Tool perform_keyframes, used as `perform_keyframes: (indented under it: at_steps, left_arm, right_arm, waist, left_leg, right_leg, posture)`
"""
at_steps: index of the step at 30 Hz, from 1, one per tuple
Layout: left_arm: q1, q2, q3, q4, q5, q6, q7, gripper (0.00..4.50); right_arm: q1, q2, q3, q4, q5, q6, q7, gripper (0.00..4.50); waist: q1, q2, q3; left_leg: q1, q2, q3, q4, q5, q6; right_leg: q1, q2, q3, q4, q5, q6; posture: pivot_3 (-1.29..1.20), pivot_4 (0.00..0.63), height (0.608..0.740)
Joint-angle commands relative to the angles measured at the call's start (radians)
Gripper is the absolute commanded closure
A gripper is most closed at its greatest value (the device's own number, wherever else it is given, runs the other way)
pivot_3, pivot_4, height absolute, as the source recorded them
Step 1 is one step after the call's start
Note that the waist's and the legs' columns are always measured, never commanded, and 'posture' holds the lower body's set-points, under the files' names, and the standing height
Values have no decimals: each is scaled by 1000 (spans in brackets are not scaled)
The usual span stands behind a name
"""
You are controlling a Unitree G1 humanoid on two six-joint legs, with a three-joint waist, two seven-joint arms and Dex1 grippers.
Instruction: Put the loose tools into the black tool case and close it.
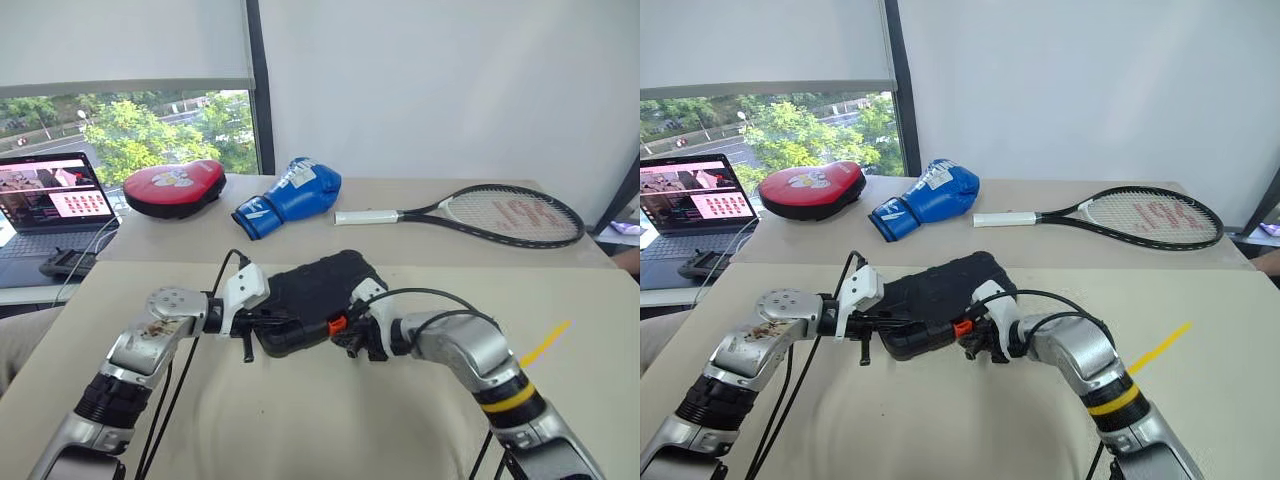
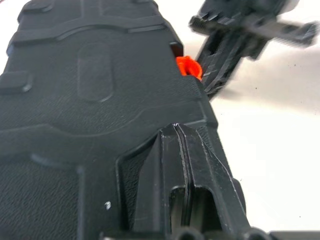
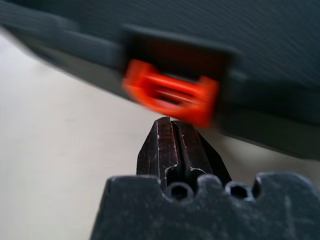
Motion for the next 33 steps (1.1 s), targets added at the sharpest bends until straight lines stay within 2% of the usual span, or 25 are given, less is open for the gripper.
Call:
perform_keyframes:
  at_steps: [1, 5, 7, 8, 10, 14, 15, 17, 18, 22, 23, 29, 33]
  left_arm:
    - [47, -11, -53, -7, 14, 36, -4, 4500]
    - [86, -20, 18, -76, -58, 90, 29, 4500]
    - [143, -72, 123, -133, -137, 50, 78, 4500]
    - [172, -65, 168, -170, -188, 89, 79, 4500]
    - [217, -58, 260, -230, -280, 152, 98, 4500]
    - [342, -11, 384, -339, -369, 187, 111, 3480]
    - [376, 2, 406, -357, -375, 187, 112, 2994]
    - [463, 26, 474, -398, -397, 192, 118, 2430]
    - [502, 38, 505, -412, -409, 197, 121, 1971]
    - [643, 72, 587, -423, -407, 170, 102, 508]
    - [666, 77, 597, -420, -398, 159, 103, 60]
    - [742, 84, 609, -405, -339, 87, 122, 60]
    - [737, 84, 606, -381, -363, 101, 126, 60]
  right_arm:
    - [-15, -15, -47, -60, -20, -110, 36, 4463]
    - [110, -88, -80, -253, -33, -250, 88, 4463]
    - [243, -116, -176, -407, -10, -361, 106, 4463]
    - [311, -102, -274, -483, 52, -336, 80, 4463]
    - [415, -97, -418, -585, 109, -319, 43, 3902]
    - [641, -192, -616, -704, 161, -350, 132, 2781]
    - [683, -210, -664, -708, 169, -364, 153, 2342]
    - [793, -252, -782, -701, 180, -411, 234, 1771]
    - [844, -266, -832, -692, 177, -439, 273, 1353]
    - [1035, -263, -974, -677, 190, -522, 383, 70]
    - [1070, -260, -995, -673, 186, -543, 401, 0]
    - [1164, -235, -1073, -655, 214, -585, 411, 0]
    - [1128, -237, -1021, -647, 198, -598, 378, 0]
  waist:
    - [0, 0, 0]
    - [3, 0, 0]
    - [5, 0, 0]
    - [6, 0, 0]
    - [5, 0, 0]
    - [8, 0, 0]
    - [9, 0, 1]
    - [9, 0, 1]
    - [9, 0, 1]
    - [11, 0, 1]
    - [12, 0, 1]
    - [15, 0, 1]
    - [15, 0, 1]
  left_leg:
    - [0, 0, 0, 0, 0, 0]
    - [-3, 1, 0, -1, 0, -1]
    - [-4, 0, 0, -1, 3, -6]
    - [-5, 0, 0, -2, 3, -6]
    - [-7, 2, -1, -1, 2, -7]
    - [-8, 2, -1, -1, 1, -7]
    - [-7, 2, -1, -1, 0, -7]
    - [-6, 2, -1, -1, -1, -6]
    - [-5, 2, -1, -1, -2, -6]
    - [-2, 3, -1, -1, -5, -1]
    - [0, 4, -1, -1, -4, -1]
    - [2, 5, -1, -1, -6, -7]
    - [2, 5, -1, -1, -7, -9]
  right_leg:
    - [0, 0, 0, 0, 0, 0]
    - [-3, -1, 0, 0, 0, 0]
    - [-4, -1, 0, 0, -1, 1]
    - [-4, -1, 0, 0, -2, 3]
    - [-6, -1, 0, 0, -2, 4]
    - [-6, -2, -1, -2, -2, 4]
    - [-5, -2, 0, -3, -2, 4]
    - [-4, -4, 0, -3, -2, 4]
    - [-3, -4, 0, -3, -2, 3]
    - [-1, -3, 0, -3, -4, 1]
    - [-1, -3, 0, -2, -5, 1]
    - [1, -5, 1, -1, -11, -3]
    - [0, -5, 1, -1, -9, -5]
  posture:
    - [0, 150, 740]
    - [0, 150, 740]
    - [0, 150, 740]
    - [0, 150, 740]
    - [0, 150, 740]
    - [0, 150, 740]
    - [0, 150, 740]
    - [0, 150, 740]
    - [0, 150, 740]
    - [0, 150, 740]
    - [0, 150, 740]
    - [0, 150, 740]
    - [0, 150, 740]
